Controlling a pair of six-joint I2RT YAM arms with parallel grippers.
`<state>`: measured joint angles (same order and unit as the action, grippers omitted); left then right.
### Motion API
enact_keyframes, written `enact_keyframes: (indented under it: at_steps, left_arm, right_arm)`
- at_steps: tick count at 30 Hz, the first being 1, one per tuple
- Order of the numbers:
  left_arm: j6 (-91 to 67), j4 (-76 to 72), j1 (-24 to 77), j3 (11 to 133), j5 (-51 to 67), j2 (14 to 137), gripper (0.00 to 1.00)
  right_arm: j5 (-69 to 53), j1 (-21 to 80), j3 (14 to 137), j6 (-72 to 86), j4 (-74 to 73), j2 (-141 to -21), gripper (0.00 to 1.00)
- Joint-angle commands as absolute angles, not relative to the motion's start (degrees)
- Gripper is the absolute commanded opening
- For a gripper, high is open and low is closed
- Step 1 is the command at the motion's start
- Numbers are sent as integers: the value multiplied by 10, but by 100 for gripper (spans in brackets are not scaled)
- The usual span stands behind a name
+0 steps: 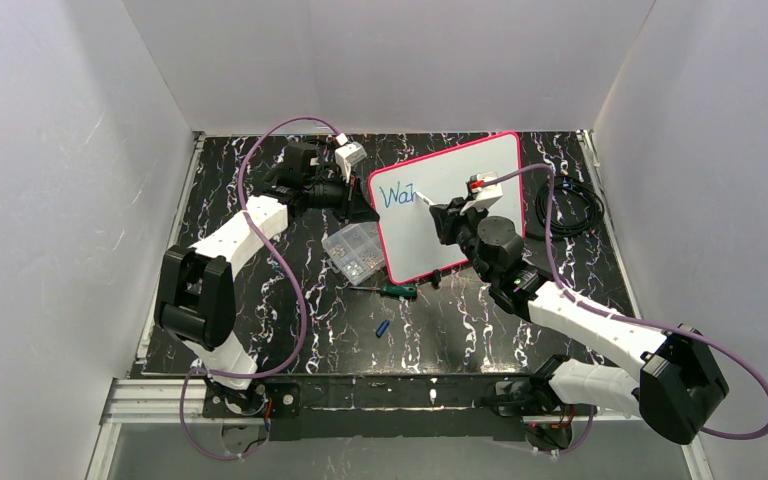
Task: Write a sentence on the whiteboard
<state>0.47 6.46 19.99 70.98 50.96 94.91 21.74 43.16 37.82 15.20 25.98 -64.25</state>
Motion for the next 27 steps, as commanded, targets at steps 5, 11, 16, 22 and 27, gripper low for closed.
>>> enact_keyframes:
  at_steps: [5, 11, 16, 22, 27]
  left_arm:
    - [29, 85, 206, 722, 533, 917, 0]
    - [30, 86, 206, 723, 533, 917, 0]
    - [31, 88, 206, 724, 533, 916, 0]
    - [32, 90, 207, 724, 534, 916, 0]
    - [33, 90, 206, 724, 531, 916, 0]
  right_arm:
    - [251, 429, 384, 148, 276, -636, 1]
    - [252, 429, 383, 150, 276, -639, 1]
    - [258, 429, 378, 156, 274, -636, 1]
    - [239, 429, 392, 154, 270, -630, 1]
    - [209, 429, 419, 139, 239, -608, 1]
